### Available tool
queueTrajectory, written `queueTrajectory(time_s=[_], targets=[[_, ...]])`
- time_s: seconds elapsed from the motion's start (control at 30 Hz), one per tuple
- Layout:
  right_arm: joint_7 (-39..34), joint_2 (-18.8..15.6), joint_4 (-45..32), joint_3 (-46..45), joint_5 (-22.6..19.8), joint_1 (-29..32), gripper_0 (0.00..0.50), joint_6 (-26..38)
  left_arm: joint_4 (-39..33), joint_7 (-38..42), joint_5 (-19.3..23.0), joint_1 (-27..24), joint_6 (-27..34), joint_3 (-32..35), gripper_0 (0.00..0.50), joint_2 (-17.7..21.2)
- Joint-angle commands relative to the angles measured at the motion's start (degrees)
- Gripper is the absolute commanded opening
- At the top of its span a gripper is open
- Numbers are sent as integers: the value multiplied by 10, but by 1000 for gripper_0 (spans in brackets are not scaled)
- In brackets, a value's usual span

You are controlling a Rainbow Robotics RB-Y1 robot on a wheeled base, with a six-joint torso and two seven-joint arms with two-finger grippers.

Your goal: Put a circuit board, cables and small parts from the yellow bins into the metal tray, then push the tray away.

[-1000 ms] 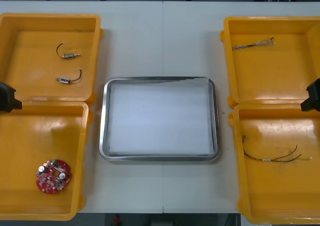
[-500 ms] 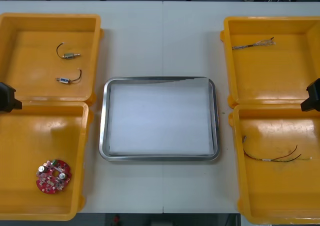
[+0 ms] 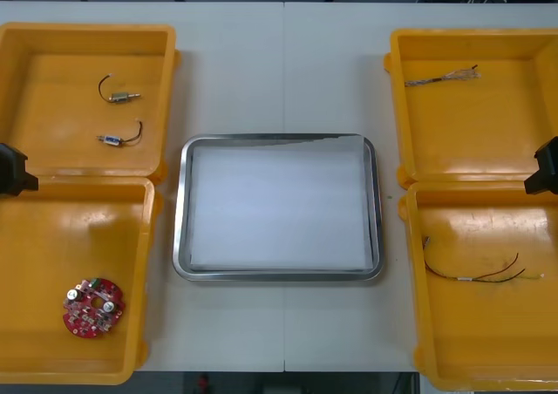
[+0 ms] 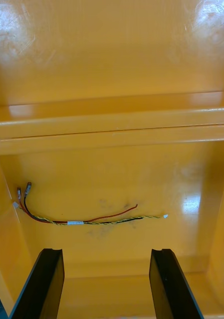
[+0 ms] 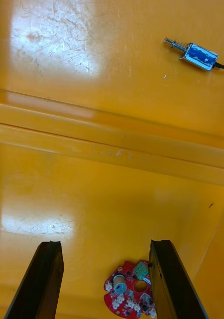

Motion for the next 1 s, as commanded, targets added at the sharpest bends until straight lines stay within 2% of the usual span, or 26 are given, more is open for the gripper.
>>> queueTrajectory(time_s=[0.03,1.0], targets=[[-17,-13,-15,-17,4,5,500,3,-2,-39,0,2,-5,16,500,13],[-17,-13,-15,-17,4,5,500,3,-2,-39,0,2,-5,16,500,13]])
